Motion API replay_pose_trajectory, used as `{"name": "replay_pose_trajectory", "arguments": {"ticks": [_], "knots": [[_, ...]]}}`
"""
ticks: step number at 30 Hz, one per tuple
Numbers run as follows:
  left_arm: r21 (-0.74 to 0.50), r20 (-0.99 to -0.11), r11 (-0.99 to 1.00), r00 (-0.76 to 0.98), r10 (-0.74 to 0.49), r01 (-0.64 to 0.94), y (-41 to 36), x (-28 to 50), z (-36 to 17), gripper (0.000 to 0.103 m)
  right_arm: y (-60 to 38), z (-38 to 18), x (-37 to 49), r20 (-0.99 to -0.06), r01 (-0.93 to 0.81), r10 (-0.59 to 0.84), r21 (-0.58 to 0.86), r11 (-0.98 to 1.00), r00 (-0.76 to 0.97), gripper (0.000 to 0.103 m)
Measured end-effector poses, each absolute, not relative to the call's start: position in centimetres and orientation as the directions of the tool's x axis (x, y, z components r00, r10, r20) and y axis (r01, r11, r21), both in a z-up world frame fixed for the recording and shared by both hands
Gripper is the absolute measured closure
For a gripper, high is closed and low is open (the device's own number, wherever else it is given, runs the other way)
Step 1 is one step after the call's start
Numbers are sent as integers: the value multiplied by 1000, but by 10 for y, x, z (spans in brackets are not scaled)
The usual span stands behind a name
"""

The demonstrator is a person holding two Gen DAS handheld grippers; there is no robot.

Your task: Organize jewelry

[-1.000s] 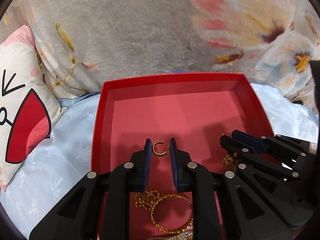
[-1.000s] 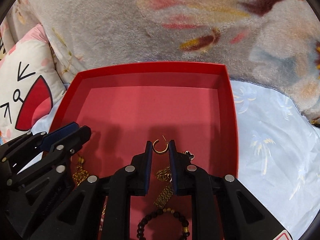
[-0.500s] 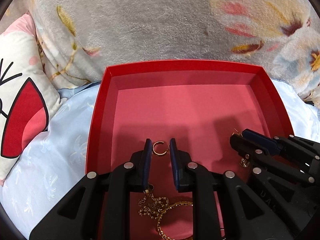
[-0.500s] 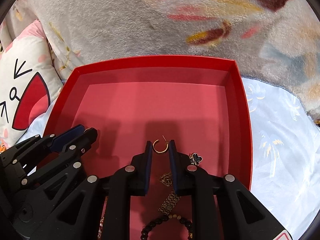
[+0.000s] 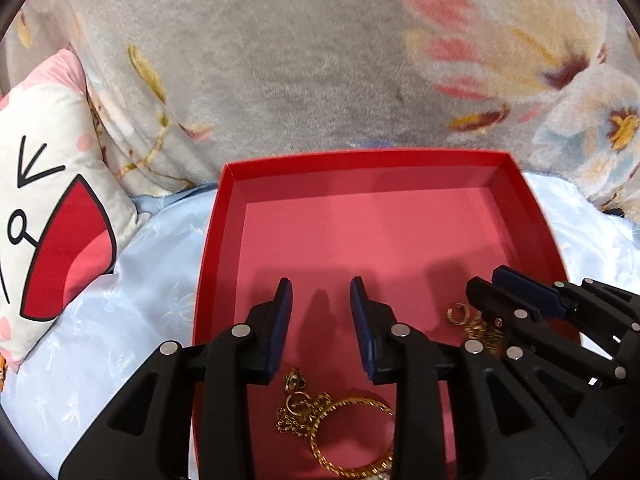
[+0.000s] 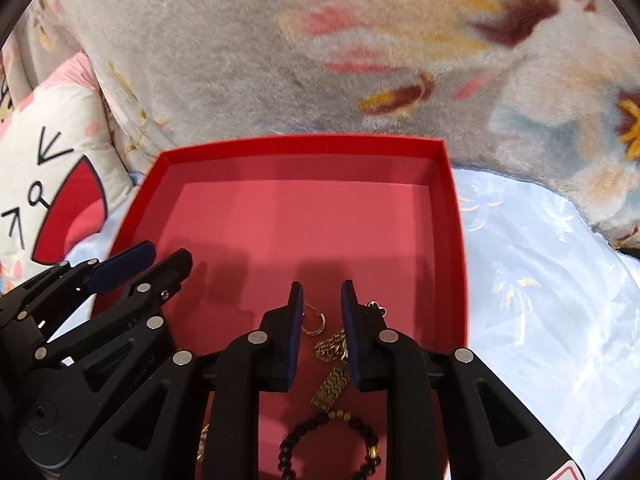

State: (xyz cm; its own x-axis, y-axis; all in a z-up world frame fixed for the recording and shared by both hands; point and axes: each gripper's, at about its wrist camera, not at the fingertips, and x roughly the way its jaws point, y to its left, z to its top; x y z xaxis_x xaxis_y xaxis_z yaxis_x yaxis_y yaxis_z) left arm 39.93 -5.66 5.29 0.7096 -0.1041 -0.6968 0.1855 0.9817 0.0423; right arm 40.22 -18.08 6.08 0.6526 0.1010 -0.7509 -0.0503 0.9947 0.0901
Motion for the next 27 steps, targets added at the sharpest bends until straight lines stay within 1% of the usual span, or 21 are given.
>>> {"name": "replay_pose_trajectory", "arguments": {"ticks": [1,6,8,12,14,18,20,22,25,27], "knots": [[41,-694,981,712,-108,189,-57,396,57,74,-182,65,398,-747,-50,103,93,994,657,78],[67,-669,977,736,-107,203,-61,371,76,73,-188,83,372,-722,-57,110,97,994,683,75],[78,-658,976,746,-103,204,-61,361,81,68,-188,87,360,-712,-60,111,96,994,694,73],[64,-656,975,746,-120,213,-58,334,86,68,-195,90,329,-700,-69,148,141,988,699,69],[49,-657,974,742,-135,221,-56,324,84,68,-200,90,313,-696,-70,148,140,988,702,67],[23,-667,973,729,-156,229,-55,299,78,68,-207,87,289,-689,-71,174,175,982,704,66],[15,-670,975,726,-156,224,-53,291,75,68,-208,87,279,-686,-65,158,159,985,710,66],[11,-675,977,723,-149,212,-51,284,72,68,-209,88,268,-677,-60,146,149,987,721,64],[4,-675,980,723,-145,201,-49,273,71,68,-211,88,256,-667,-57,160,173,983,728,58],[31,-662,982,740,-119,186,-48,264,71,68,-211,87,247,-665,-56,153,166,985,731,58]]}}
